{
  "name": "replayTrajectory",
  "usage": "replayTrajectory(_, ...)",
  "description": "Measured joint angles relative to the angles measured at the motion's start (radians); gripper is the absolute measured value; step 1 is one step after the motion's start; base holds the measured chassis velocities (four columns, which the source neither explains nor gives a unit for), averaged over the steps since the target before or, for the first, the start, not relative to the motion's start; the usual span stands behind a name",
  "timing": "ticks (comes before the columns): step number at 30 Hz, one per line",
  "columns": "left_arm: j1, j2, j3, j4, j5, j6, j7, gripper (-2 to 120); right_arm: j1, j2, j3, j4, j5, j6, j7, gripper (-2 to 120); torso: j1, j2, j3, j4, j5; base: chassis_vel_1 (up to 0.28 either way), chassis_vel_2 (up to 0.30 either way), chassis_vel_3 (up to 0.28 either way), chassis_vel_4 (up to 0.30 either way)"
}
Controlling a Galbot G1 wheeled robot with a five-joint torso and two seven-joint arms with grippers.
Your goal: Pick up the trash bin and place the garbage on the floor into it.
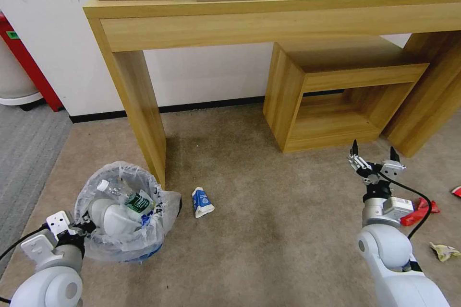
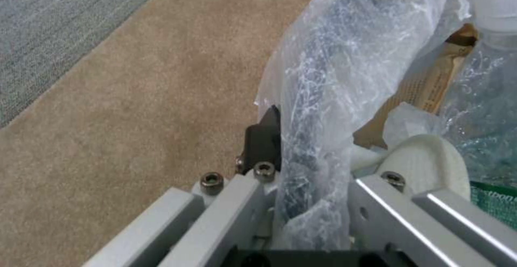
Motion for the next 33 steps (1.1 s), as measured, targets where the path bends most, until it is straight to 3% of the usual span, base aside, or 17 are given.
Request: replayTrajectory(33, 0.001, 0.004, -0.002, -0.009, 0.001, 0.004, -0.004, 1, 0.032, -0.042, -0.080, 0.011, 0.048, -0.013, -0.010, 100, 0.000, 0.000, 0.000, 0.0000, 0.0000, 0.000, 0.000, 0.000, 0.000)
